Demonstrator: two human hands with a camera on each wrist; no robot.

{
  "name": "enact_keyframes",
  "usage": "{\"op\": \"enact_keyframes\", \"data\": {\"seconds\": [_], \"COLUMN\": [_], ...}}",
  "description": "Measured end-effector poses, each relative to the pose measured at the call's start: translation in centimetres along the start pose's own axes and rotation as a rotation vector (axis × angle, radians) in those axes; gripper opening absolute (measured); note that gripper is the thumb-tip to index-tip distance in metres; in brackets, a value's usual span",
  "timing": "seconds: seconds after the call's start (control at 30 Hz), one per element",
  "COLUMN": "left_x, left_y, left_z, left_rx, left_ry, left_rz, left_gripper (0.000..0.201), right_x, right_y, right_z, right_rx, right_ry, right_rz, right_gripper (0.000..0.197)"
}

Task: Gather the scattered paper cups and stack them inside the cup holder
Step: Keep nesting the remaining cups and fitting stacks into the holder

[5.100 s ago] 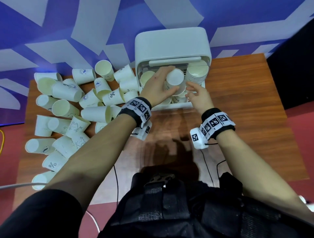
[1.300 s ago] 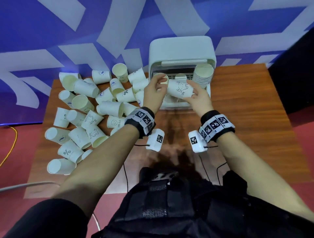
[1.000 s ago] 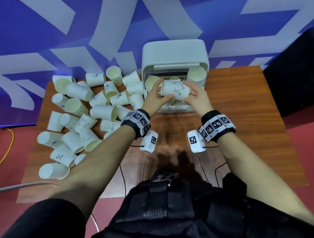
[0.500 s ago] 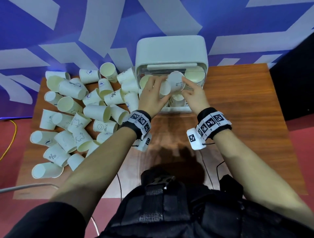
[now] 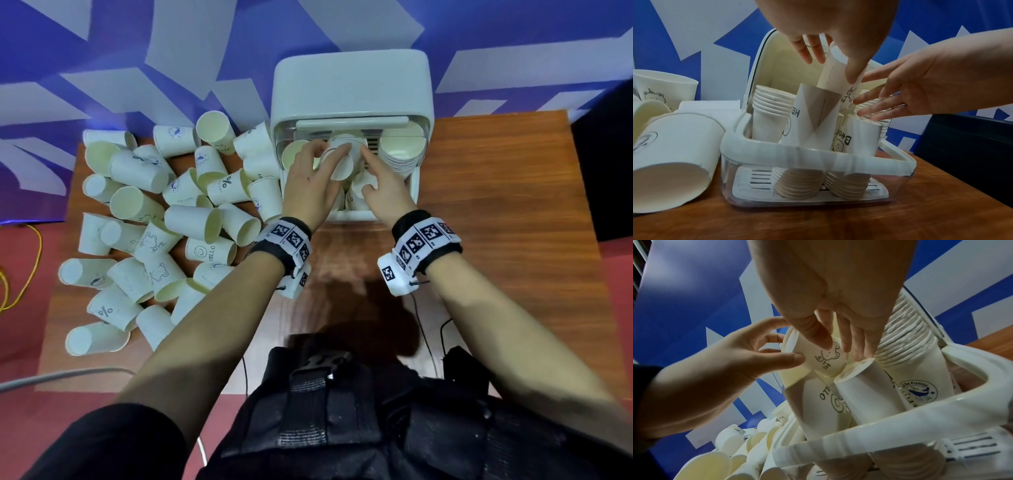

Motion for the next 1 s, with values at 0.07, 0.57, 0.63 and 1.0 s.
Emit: {"op": "enact_keyframes", "data": {"seconds": [0.07,0.57,0.63,1.0], "left_x": [0.1,0.5,0.5,1.7], "left_y": [0.4,3.1,3.5,4.7], "left_z": [0.1,1.2,1.3,2.0], "left_rx": [-0.009,-0.052,-0.038,-0.063], "left_ry": [-0.017,-0.154,-0.151,-0.255], "left_rz": [0.016,0.196,0.220,0.280], "left_gripper": [0.047,0.053,0.055,0.059], "right_x": [0.3,1.3,1.3,2.1], "right_y": [-0.1,0.3,0.4,0.5], "right_z": [-0.1,-0.8,-0.7,-0.4], "right_rx": [-0.022,-0.115,-0.133,-0.162], "right_ry": [-0.003,-0.138,-0.167,-0.197], "right_rz": [0.002,0.006,0.000,-0.039], "right_gripper": [0.066,0.065,0.059,0.050]}}
Point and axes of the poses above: each hand's wrist, its own x-axis towards the middle knuckle, its own y-axis out of the palm, z = x × y, the point moved 8 cm from there along x, towards the middle knuckle, and after that the axes turned 15 degrees about -y, right-handed, at the moved point
